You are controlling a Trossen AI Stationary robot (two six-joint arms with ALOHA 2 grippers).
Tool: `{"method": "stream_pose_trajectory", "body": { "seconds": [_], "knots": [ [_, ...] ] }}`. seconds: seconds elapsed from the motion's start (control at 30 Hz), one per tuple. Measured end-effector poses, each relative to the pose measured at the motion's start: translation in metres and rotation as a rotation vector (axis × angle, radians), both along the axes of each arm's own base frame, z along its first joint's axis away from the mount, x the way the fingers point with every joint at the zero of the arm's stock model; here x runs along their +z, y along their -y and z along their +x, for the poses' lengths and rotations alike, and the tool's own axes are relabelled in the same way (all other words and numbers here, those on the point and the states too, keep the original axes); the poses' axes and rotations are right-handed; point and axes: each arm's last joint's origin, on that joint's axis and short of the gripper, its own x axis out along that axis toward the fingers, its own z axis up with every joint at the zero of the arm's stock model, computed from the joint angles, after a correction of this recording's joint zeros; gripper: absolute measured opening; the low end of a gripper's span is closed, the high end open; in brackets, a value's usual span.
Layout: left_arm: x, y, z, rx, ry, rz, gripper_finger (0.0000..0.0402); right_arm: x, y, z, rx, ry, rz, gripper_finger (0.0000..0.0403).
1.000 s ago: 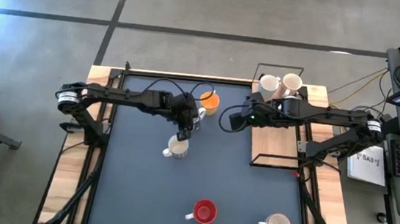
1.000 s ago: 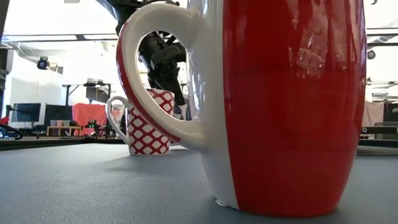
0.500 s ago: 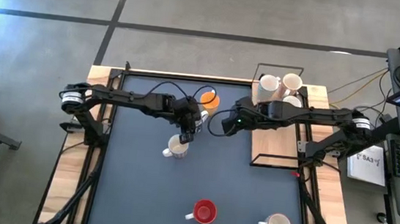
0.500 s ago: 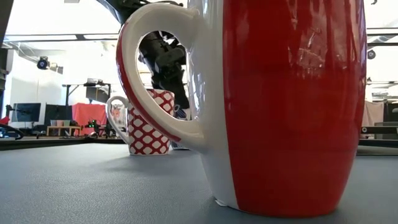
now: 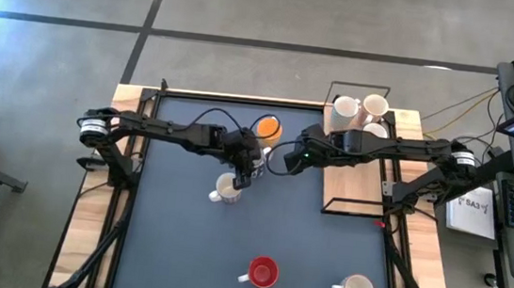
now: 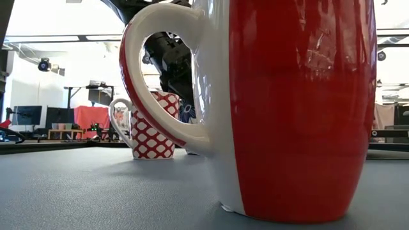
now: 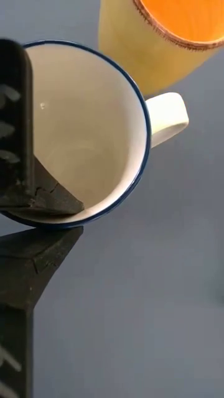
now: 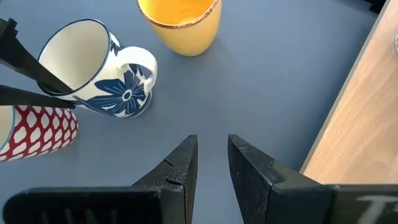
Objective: Place coffee mugs
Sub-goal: Adjust the blue cup, then put the yellow cup on the shelf aligned with the dark blue cup
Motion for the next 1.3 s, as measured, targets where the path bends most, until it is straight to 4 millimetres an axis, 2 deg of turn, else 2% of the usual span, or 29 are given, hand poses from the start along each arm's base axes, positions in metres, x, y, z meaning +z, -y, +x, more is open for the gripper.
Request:
{"method": "stream_pose_trajectory", "body": {
  "seconds": [0.37,0.53,0.73,0.83,0.97,1.13,1.3],
  "knots": [
    [0.004,0.002,-0.001,0.012,0.007,-0.046,0.0086,0.0,0.0,0.0,0.017,-0.006,-0.004,0.0077],
    [0.027,0.002,0.003,0.015,0.005,-0.049,0.0106,0.0,0.001,0.0,-0.006,0.002,0.005,0.0077],
    [0.056,0.002,0.002,-0.042,-0.03,-0.01,0.0107,0.001,0.011,0.0,-0.103,0.05,0.029,0.0077],
    [0.058,-0.001,-0.012,-0.051,-0.129,0.034,0.0107,0.003,0.018,0.004,-0.125,0.103,0.024,0.0077],
    [0.06,-0.011,-0.038,0.026,-0.208,0.078,0.0107,0.002,0.029,0.013,-0.137,0.166,0.005,0.0077],
    [0.076,-0.013,-0.069,0.128,-0.126,0.046,0.0107,-0.007,0.048,0.024,-0.178,0.195,-0.009,0.0077],
    [0.097,-0.007,-0.099,0.216,-0.017,0.065,0.0107,-0.028,0.075,0.034,-0.234,0.163,-0.007,0.0077]
  ]
}}
